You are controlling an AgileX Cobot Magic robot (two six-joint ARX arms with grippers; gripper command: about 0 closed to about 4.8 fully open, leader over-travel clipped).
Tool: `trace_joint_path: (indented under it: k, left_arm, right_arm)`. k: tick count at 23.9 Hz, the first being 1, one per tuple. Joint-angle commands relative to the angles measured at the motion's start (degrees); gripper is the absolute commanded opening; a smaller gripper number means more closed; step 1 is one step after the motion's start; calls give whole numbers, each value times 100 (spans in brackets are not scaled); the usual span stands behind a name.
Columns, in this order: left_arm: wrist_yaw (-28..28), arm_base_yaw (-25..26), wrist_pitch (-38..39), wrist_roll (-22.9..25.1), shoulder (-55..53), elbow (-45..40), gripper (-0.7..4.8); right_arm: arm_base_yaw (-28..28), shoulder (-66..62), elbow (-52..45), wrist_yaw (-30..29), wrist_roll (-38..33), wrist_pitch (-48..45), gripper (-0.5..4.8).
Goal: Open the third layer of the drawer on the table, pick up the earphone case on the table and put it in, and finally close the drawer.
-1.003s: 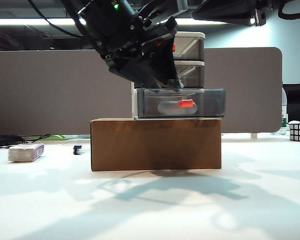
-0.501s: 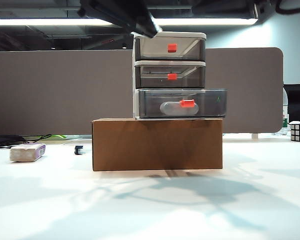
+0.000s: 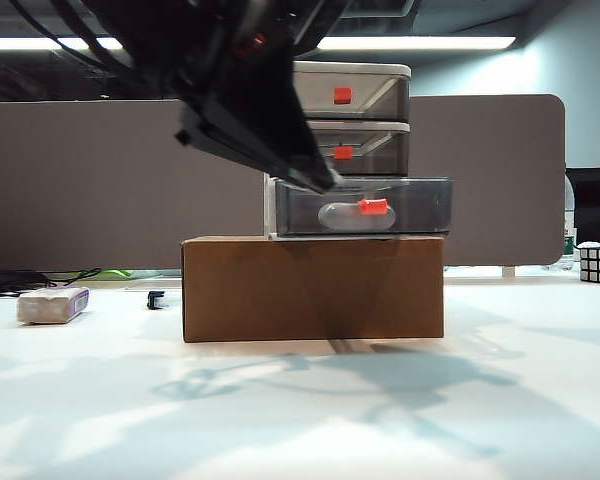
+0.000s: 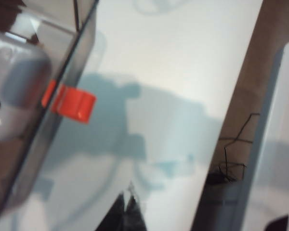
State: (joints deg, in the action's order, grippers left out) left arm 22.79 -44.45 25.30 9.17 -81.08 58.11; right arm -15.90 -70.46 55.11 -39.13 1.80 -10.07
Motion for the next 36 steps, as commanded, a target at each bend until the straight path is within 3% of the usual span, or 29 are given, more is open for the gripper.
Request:
trace_joint_path:
  k: [1, 5, 10, 15, 26, 36]
  left_arm:
    - [-2, -4, -664, -20, -225, 20, -6]
    - [-199, 0, -988, -22, -426, 22, -6]
    - [-1001, 0, -1349, -17, -549, 22, -6]
    - [-1427, 0, -1692, -15, -577, 22, -6]
    - [-1847, 157, -2509, 138, -866, 22, -6]
    - [-2800, 219, -3237, 273, -973, 22, -6]
  right_arm:
    - [-4, -105, 90, 61, 17, -4, -5]
    - [-4, -153, 90, 70, 122, 50, -5]
    - [-4, -153, 90, 197, 282, 83, -5]
    - [-4, -153, 90, 199, 295, 87, -5]
    - [-4, -153, 90, 212, 326, 87, -5]
    - [-4, -153, 87, 214, 339, 144, -5]
